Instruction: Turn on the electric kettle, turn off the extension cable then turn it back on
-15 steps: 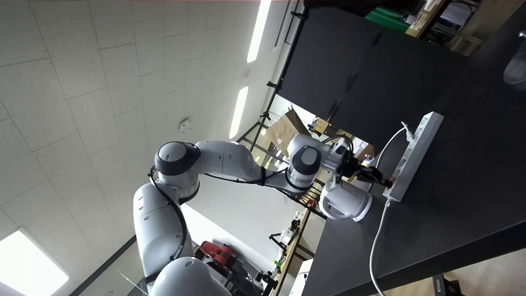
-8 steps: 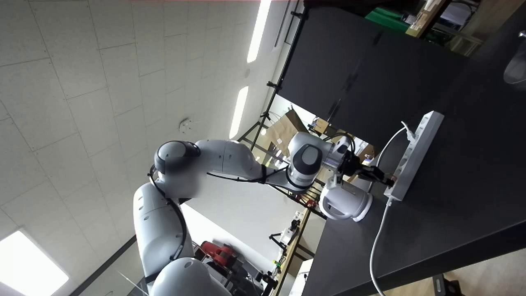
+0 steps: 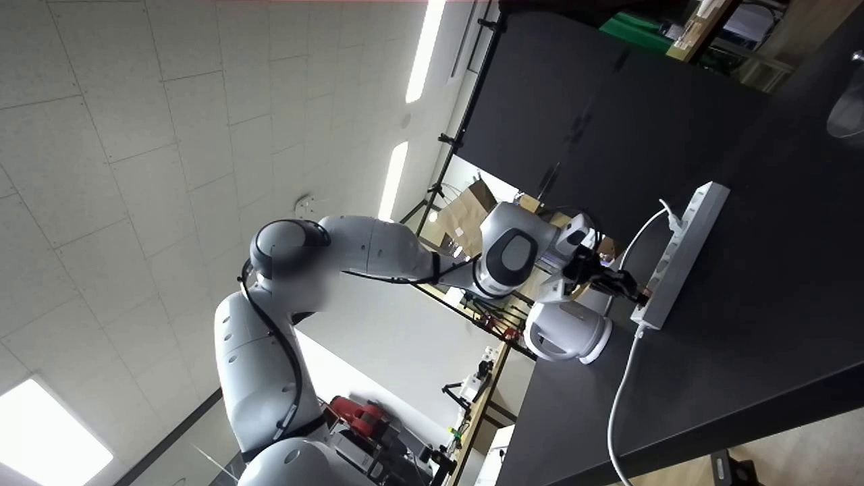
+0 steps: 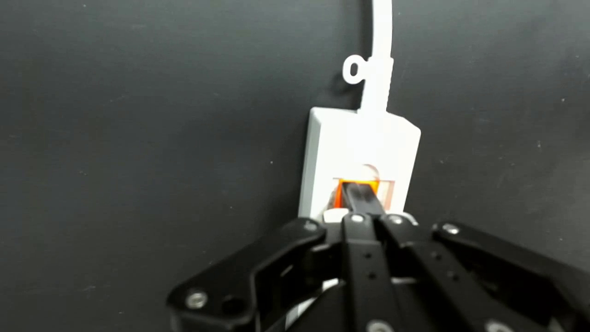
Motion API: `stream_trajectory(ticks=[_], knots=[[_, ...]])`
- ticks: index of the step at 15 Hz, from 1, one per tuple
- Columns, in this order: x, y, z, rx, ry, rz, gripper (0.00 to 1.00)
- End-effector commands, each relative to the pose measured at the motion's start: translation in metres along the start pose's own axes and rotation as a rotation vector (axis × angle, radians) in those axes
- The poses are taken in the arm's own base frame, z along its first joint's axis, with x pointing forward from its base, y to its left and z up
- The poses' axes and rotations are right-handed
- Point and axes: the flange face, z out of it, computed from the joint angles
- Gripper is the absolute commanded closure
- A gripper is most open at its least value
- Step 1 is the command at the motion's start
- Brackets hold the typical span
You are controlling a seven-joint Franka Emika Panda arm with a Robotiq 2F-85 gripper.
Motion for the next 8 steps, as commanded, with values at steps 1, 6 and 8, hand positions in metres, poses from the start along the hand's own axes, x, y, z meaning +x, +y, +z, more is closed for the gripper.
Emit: stream_trajectory(ticks=[1, 6, 8], knots=[[0.009, 0.009, 0.015, 0.061, -0.059, -0.01, 1.0], [0.014, 0.018, 0.014, 0.191, -0.094, -0.062, 1.0], [0.015, 0.022, 0.013, 0.269, -0.116, -0.102, 1.0]])
